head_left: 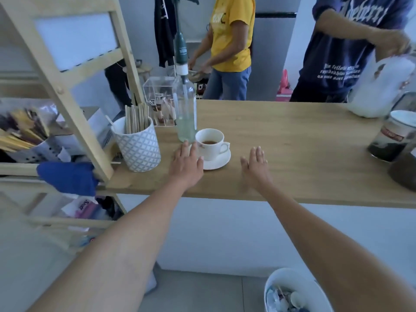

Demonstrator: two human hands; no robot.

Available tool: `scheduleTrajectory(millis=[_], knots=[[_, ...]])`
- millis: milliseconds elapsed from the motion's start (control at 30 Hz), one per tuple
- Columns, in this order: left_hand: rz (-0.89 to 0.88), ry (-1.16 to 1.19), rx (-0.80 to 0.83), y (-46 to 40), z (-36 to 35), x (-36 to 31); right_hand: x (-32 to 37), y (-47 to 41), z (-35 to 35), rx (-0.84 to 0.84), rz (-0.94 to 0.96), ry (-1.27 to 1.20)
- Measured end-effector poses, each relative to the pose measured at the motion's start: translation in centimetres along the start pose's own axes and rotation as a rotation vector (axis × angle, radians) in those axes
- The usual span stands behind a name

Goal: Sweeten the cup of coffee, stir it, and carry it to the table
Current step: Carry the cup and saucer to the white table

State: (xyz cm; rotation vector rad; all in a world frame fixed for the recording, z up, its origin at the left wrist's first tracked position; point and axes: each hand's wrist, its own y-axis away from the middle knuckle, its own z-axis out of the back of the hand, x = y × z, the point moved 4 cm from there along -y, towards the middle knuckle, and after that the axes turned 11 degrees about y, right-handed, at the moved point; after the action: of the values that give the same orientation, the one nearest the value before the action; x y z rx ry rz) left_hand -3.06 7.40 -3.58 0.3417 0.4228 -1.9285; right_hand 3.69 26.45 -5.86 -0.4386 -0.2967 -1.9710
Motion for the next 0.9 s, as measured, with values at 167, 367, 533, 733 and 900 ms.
scheduleTrajectory(millis=[167, 367, 533, 733, 900], knots=[[0.191, 0.120, 0.121, -1.4, 0.2, 2.9, 1.8, -1.5, -0.3, 0.118, -0.128, -0.297], [0.485, 0.535, 0.146, -3.7, 1.1, 3.6, 2.3, -4.1, -0.4, 0.234, -0.417, -0.662], [0.731, 1.154, 0.166, -5.7, 1.2, 3.0, 3.1, -4.9, -0.2, 0.409, -0.478, -1.061], [0.794, 1.204, 0.276, -7.2, 0.9, 3.9, 3.2, -5.5, -0.4, 0.512, -0.528, -1.182], [0.828, 1.254, 0.324, -7.6, 0.0, 4.7, 3.2, -6.0, -0.8, 0.494, -0.575, -1.167]])
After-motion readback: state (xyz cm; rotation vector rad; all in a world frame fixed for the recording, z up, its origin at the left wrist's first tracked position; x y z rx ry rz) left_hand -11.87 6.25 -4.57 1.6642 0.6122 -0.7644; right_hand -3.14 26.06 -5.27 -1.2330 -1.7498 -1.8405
